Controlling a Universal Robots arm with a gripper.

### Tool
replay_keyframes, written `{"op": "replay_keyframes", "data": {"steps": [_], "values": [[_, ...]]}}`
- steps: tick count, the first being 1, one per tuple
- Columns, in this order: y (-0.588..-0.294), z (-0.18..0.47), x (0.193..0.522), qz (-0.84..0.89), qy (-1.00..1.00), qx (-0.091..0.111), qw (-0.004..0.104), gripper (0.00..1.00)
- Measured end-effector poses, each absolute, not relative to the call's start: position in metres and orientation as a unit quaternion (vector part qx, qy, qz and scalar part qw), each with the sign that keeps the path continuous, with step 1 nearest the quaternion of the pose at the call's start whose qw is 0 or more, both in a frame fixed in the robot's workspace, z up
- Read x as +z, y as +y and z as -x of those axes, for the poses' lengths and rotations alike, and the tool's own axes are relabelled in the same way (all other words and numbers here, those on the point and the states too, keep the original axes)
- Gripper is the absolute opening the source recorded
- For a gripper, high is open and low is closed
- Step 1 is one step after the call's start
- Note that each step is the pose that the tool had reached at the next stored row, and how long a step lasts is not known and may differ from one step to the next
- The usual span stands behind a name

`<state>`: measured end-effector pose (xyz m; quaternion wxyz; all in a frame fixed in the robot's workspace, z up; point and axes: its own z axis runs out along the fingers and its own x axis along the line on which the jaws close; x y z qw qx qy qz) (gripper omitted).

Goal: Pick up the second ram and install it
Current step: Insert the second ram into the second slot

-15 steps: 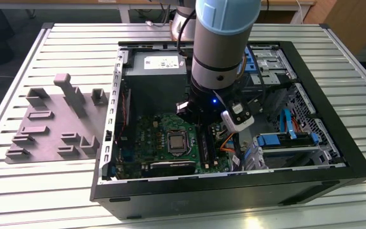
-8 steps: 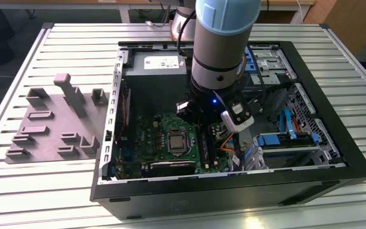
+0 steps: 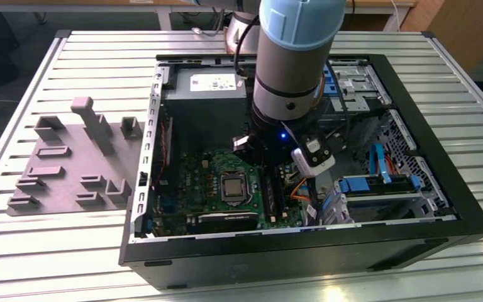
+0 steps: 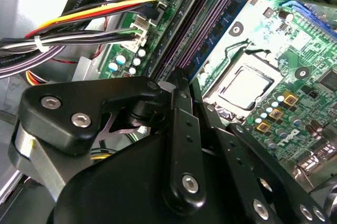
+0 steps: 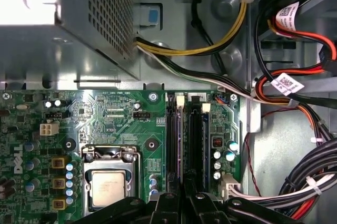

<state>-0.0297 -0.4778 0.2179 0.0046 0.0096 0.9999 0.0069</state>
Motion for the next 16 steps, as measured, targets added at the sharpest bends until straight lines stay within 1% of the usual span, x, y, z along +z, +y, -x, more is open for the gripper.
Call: {"op": "replay_keyframes", "data": {"steps": [3, 5, 16], "values": [[-0.4784, 0.0287, 0.2178, -0.010, 1.000, 0.007, 0.000, 0.14], [-0.4785, 0.0277, 0.2179, -0.010, 1.000, 0.007, -0.001, 0.14], [-0.4807, 0.0268, 0.2151, -0.010, 1.000, 0.008, -0.001, 0.14]]}}
